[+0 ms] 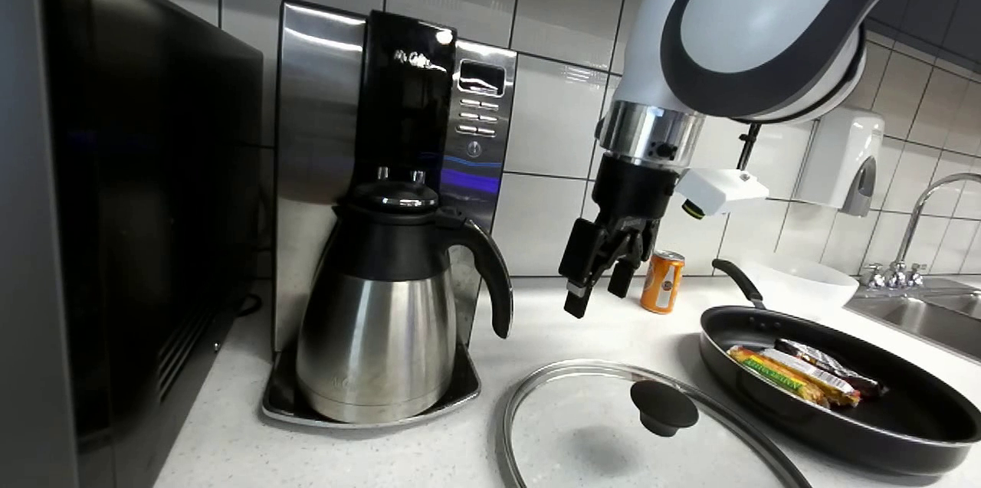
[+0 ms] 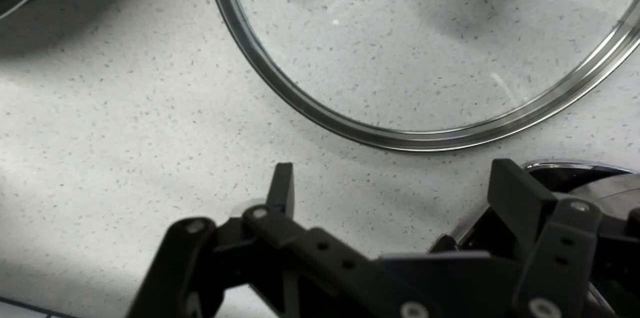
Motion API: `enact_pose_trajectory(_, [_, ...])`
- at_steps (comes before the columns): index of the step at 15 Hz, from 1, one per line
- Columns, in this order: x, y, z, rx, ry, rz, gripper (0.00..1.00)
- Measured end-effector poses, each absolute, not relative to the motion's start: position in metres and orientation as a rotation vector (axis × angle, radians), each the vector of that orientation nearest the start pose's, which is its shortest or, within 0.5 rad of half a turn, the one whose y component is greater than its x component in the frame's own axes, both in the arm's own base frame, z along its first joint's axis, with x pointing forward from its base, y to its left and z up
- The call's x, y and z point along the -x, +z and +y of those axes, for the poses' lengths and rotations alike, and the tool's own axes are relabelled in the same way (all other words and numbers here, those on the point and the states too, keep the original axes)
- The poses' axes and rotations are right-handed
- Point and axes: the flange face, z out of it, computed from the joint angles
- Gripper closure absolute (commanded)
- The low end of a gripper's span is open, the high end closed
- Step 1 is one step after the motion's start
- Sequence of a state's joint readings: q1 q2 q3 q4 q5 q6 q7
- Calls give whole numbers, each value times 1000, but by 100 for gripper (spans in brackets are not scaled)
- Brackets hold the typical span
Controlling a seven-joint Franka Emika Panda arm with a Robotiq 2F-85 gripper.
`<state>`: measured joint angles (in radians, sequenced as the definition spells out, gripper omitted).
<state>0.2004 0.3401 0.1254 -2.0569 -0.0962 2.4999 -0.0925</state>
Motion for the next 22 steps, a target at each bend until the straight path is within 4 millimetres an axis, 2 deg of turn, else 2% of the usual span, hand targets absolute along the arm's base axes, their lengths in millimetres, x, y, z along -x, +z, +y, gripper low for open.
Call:
enact_pose_trajectory(8, [-559, 273, 213, 3074, 2, -740, 0])
enact_pose_trajectory(22, [-544, 246, 216, 3082, 126, -694, 0])
